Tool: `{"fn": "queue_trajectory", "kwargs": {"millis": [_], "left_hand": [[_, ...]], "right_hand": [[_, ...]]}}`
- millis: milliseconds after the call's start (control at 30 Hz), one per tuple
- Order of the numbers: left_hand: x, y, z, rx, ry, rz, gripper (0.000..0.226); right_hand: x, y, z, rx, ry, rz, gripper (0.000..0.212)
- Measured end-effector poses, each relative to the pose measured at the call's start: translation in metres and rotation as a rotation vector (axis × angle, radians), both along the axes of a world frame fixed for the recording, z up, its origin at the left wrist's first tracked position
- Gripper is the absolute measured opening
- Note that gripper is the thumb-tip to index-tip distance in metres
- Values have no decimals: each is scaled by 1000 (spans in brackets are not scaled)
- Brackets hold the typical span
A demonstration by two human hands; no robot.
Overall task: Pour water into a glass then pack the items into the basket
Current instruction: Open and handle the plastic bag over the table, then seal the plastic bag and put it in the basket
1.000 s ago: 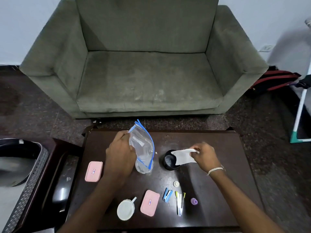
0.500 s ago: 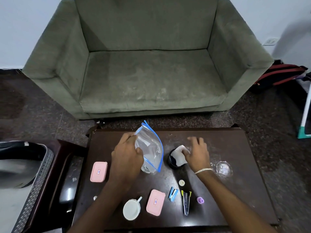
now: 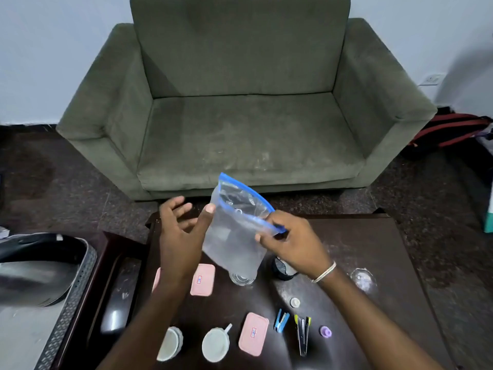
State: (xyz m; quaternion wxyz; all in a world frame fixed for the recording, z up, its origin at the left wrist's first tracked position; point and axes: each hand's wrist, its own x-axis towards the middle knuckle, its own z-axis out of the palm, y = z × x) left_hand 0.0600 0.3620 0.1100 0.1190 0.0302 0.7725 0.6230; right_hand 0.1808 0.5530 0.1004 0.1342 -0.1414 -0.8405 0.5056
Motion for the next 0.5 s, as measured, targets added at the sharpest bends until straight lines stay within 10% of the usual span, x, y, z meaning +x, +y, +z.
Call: {"fn": "queue_trajectory", "kwargs": {"millis": [133,300,500], "left_hand": [[-20,-24,-21,110,-248,-387,113],[-10,-8,-33,259,-168,-303,60],[4,2,-39,288,-90,-289,84]], "right_hand": [[-9,36,23,-309,24,116,21],[-14,38,11,-775,113,-132,90],[-1,15,-28,-650,74,-228,97]]}}
